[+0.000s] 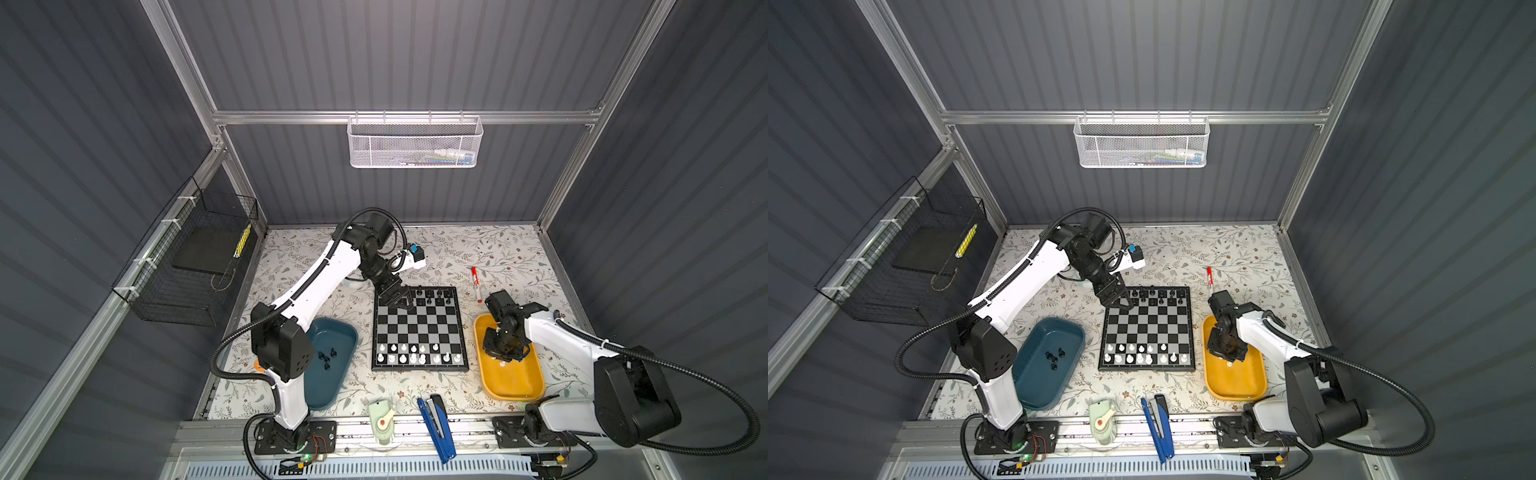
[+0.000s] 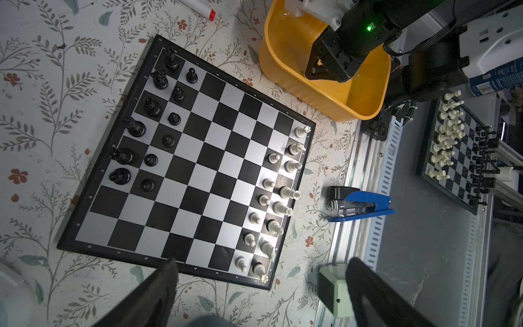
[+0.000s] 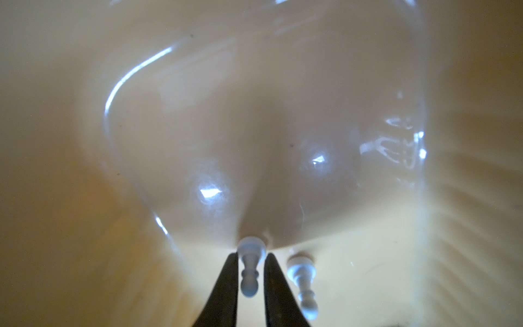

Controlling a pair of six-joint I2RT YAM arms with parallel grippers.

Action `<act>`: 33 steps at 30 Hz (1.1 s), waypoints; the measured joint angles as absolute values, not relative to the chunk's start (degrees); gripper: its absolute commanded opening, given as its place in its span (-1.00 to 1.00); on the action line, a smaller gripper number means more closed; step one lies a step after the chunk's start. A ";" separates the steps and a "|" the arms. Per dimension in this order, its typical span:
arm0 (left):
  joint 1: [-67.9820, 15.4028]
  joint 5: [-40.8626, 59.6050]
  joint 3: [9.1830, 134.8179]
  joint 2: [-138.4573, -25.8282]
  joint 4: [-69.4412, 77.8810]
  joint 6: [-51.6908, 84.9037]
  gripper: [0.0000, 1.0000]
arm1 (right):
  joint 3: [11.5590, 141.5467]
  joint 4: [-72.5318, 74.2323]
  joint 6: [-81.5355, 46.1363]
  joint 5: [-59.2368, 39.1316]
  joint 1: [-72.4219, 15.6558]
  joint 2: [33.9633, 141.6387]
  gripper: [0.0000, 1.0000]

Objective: Set up the chess pieces on the board
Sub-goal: 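Lower the open right gripper onto a white pawn in the yellow tray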

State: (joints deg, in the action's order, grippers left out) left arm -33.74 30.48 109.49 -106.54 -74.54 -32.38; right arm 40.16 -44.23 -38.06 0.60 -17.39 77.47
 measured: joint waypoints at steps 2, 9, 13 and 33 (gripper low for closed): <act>-33.74 30.46 109.49 -106.54 -74.54 -32.38 0.88 | 40.18 -44.23 -37.93 0.67 -17.39 77.47 -0.59; -33.80 30.04 109.49 -106.54 -74.54 -32.38 0.88 | 40.18 -44.14 -37.43 0.86 -17.39 78.00 -0.61; -33.78 30.02 109.49 -106.54 -74.54 -32.38 0.88 | 40.18 -44.05 -37.39 0.82 -17.39 78.39 -0.63; -33.89 29.61 109.49 -106.54 -74.54 -32.38 0.88 | 40.29 -44.27 -37.04 0.86 -17.39 78.30 -0.59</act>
